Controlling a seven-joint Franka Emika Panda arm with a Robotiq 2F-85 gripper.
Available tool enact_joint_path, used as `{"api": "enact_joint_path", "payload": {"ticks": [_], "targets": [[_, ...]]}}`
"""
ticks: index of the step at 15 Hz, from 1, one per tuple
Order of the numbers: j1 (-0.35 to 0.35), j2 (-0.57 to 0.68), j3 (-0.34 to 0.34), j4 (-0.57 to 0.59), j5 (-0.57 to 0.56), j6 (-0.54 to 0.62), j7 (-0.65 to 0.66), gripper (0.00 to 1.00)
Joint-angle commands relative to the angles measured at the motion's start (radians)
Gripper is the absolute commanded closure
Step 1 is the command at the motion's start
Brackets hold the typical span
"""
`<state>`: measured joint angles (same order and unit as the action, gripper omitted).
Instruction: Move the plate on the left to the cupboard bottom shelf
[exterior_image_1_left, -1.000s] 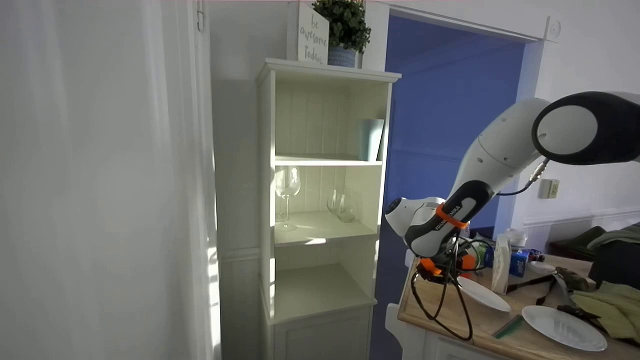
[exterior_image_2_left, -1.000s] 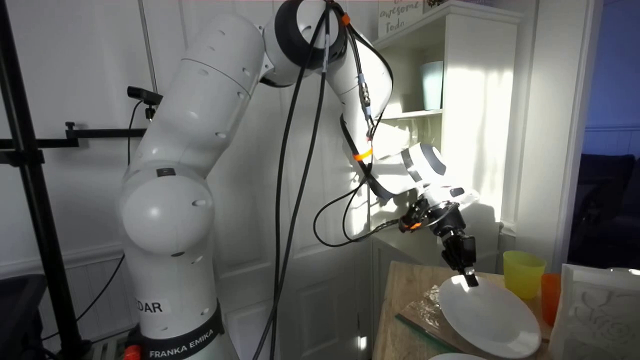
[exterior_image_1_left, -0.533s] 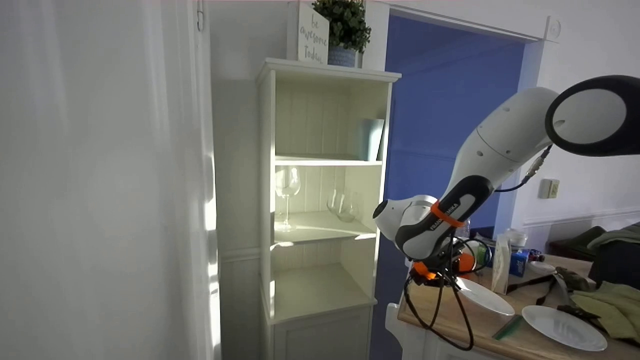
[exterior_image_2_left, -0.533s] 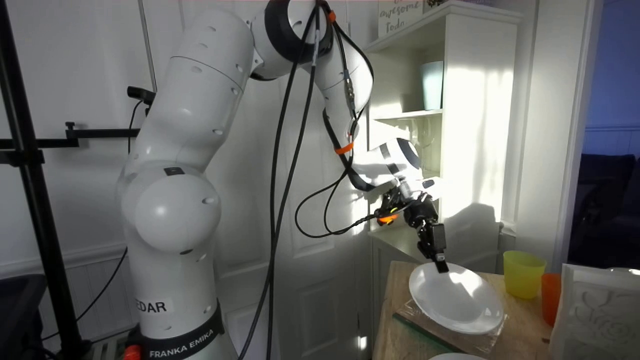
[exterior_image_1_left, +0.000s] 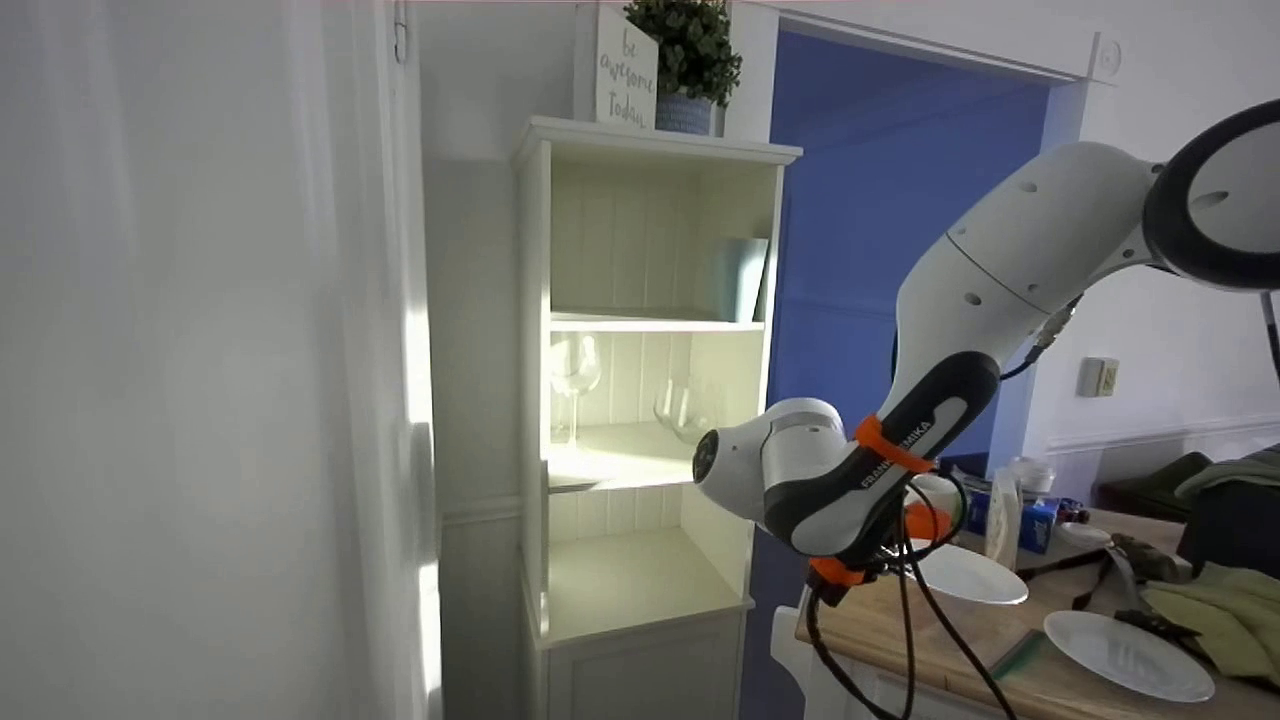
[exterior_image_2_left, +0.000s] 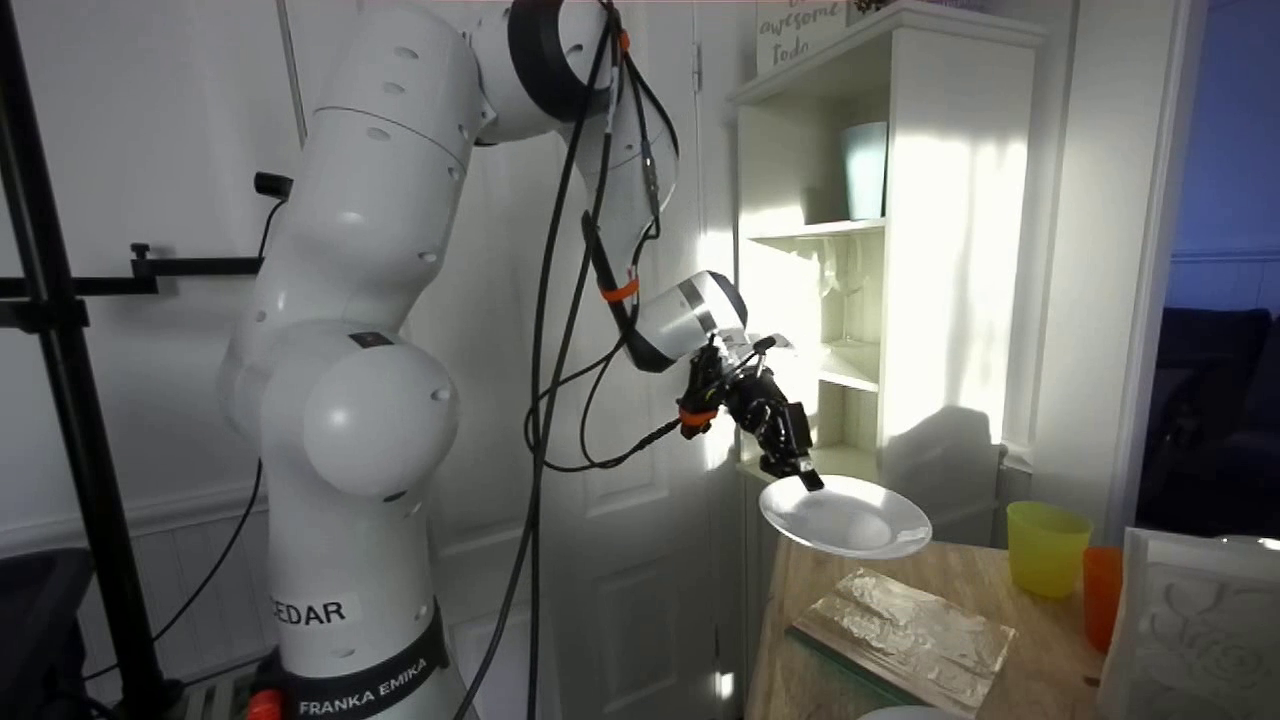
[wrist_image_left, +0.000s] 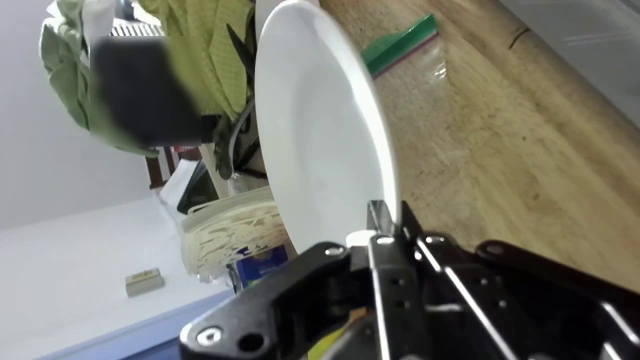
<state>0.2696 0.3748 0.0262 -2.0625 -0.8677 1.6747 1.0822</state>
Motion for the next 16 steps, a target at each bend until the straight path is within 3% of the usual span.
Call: {"api": "enact_joint_path", "payload": {"ticks": [1, 11, 16], "targets": [[0.047, -0.009, 0.078, -0.042, -0.097, -0.056, -0.011, 0.99], [0.172, 0.136, 0.219, 0.002, -0.352, -0.085, -0.094, 0.99], [0.213, 0.212, 0.275, 0.041, -0.474, -0.03, -0.165, 0.99]]}}
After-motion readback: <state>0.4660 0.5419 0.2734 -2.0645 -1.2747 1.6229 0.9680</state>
